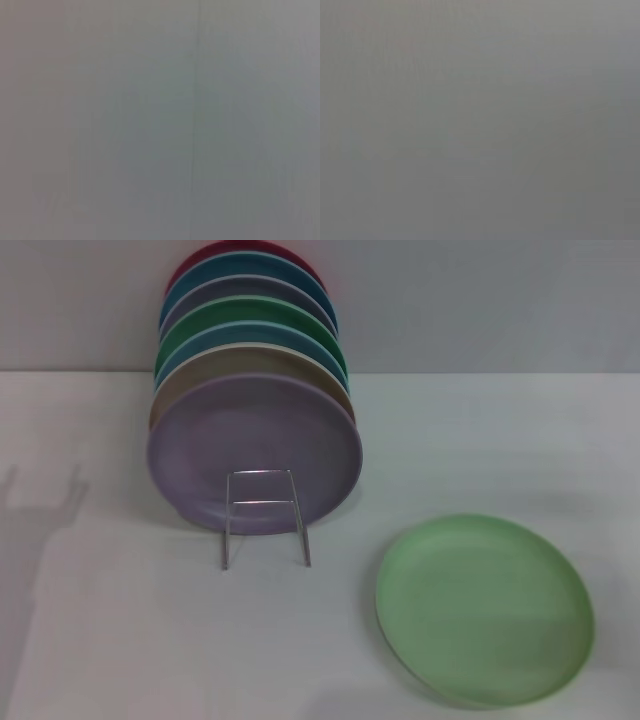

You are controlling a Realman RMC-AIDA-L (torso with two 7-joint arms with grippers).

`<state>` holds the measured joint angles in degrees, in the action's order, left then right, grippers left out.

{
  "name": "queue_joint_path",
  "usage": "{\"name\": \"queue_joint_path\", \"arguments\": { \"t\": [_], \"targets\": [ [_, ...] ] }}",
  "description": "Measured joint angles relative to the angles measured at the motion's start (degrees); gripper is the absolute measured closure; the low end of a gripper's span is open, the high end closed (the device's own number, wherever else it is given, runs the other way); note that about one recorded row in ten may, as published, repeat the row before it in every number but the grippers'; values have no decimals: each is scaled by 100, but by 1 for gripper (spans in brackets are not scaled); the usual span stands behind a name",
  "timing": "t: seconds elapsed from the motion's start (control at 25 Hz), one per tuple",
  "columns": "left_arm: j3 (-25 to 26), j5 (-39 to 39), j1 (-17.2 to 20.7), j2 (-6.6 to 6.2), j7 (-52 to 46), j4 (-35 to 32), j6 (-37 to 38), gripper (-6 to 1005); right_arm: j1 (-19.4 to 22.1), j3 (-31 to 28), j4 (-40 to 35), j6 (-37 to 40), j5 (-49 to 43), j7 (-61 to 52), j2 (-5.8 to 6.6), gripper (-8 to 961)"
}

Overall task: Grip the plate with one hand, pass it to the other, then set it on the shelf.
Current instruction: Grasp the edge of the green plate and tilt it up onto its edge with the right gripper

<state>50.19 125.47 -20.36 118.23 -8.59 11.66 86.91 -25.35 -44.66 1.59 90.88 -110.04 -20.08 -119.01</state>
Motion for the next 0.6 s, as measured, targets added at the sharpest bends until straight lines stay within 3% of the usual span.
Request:
{"name": "queue_joint_path", "arguments": {
  "t": [0.6],
  "targets": [
    [167, 20, -314, 3, -1, -123, -45, 170, 91, -52, 111, -48, 0, 18, -17, 311]
  ]
}}
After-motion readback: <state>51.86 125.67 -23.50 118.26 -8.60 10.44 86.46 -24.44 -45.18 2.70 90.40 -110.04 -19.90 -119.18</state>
